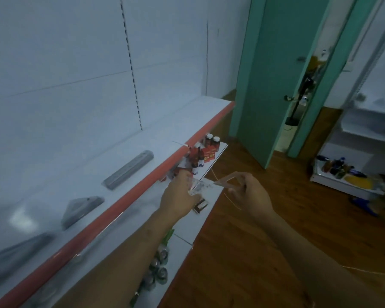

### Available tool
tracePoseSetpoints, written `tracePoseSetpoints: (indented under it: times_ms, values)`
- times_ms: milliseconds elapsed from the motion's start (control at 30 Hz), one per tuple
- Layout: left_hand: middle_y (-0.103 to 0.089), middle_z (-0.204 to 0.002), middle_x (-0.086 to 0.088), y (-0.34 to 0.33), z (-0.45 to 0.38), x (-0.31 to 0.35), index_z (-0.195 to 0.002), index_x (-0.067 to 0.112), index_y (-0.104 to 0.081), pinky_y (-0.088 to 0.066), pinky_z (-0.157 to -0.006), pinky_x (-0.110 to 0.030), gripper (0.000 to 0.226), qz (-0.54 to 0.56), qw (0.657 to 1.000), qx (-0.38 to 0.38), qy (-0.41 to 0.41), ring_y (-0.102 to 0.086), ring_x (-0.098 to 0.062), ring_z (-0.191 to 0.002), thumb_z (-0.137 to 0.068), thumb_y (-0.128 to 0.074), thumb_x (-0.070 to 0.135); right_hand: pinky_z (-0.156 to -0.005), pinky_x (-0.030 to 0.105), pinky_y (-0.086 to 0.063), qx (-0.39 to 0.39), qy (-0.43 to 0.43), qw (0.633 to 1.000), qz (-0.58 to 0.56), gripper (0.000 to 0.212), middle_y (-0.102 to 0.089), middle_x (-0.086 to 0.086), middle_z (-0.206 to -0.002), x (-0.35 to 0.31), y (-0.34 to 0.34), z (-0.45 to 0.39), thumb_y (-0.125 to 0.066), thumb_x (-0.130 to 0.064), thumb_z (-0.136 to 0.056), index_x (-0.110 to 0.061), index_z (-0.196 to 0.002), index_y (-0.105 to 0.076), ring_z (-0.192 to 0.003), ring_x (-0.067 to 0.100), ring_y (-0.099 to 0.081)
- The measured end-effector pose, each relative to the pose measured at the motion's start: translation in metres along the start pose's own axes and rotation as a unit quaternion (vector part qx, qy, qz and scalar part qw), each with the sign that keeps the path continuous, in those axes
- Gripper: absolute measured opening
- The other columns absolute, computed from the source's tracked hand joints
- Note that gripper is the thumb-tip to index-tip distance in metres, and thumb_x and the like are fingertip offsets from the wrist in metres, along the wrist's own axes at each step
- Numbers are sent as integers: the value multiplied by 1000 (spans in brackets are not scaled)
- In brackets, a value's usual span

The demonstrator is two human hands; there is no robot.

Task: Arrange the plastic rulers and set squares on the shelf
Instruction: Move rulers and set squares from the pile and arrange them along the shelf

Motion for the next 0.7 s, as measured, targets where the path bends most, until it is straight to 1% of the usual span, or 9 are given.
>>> tracePoseSetpoints:
  times_ms: [67, 133, 233, 300, 333, 400, 467, 567, 700]
  values:
    - [-58, -116, 0, 20, -17, -13, -130, 17, -43, -47, -82, -25, 53, 1, 1000, 30, 2, -56, -12, -99, -85, -70, 26, -75, 29, -58, -20, 26, 999, 4, 48, -58, -8, -120, -22, -20, -24, -68, -37, -84, -29, -127, -47, -94, 9, -60]
    - [-59, -112, 3, 43, -33, -27, -127, 16, -45, -44, -77, -24, 54, 5, 998, 57, 5, -58, -13, -96, -82, -72, 27, -79, 34, -59, -39, 45, 998, -3, 52, -60, -6, -119, -47, -40, -49, -67, -39, -84, -27, -130, -47, -94, 11, -62]
    - [-61, -112, 2, 78, -46, -59, -130, 19, -42, -46, -74, -26, 59, 17, 995, 87, 38, -57, -12, -89, -81, -73, 28, -82, 35, -57, -69, 82, 994, -4, 45, -62, -5, -114, -90, -73, -78, -65, -38, -86, -25, -126, -48, -92, 12, -63]
    - [-60, -115, 2, 105, -47, -85, -132, 20, -41, -46, -76, -25, 62, 2, 990, 125, 63, -59, -15, -95, -80, -72, 32, -84, 38, -56, -84, 114, 990, -18, 45, -62, -5, -117, -119, -98, -89, -63, -40, -88, -26, -127, -47, -98, 14, -63]
    - [-59, -119, 1, 119, -45, -101, -132, 20, -41, -47, -80, -25, 63, -10, 986, 148, 77, -60, -17, -101, -79, -73, 33, -83, 38, -57, -98, 126, 987, -30, 47, -63, -5, -115, -134, -113, -93, -62, -41, -88, -26, -129, -45, -96, 14, -64]
    - [-60, -121, -2, 147, -38, -134, -134, 21, -40, -50, -86, -30, 67, -17, 975, 188, 118, -60, -20, -105, -77, -74, 31, -78, 38, -58, -129, 155, 979, -38, 52, -64, -5, -101, -166, -143, -98, -63, -44, -86, -25, -131, -44, -86, 12, -64]
    - [-59, -117, -1, 174, -25, -162, -136, 22, -39, -50, -87, -31, 69, -22, 960, 230, 157, -60, -19, -102, -78, -75, 32, -82, 40, -54, -135, 217, 967, -18, 53, -59, -9, -89, -200, -171, -98, -65, -46, -84, -22, -128, -47, -82, 12, -61]
    - [-58, -110, 4, 208, -2, -195, -135, 21, -39, -46, -85, -28, 66, -52, 932, 296, 200, -59, -16, -98, -79, -73, 35, -91, 39, -40, -161, 285, 945, -18, 54, -55, -9, -86, -249, -209, -92, -65, -46, -83, -18, -127, -51, -89, 17, -59]
    - [-59, -105, 3, 234, 31, -226, -134, 20, -40, -50, -86, -35, 67, -63, 901, 337, 268, -60, -18, -94, -79, -74, 35, -91, 37, -36, -220, 347, 910, -53, 57, -56, -8, -89, -291, -255, -74, -63, -49, -84, -18, -130, -50, -92, 15, -58]
Point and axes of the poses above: each hand's wrist, its own z-axis away from the middle knuckle, its own y-axis out of the back of the hand, x = y × z, the point moved 8 cm from there along -z, towards the middle knuckle
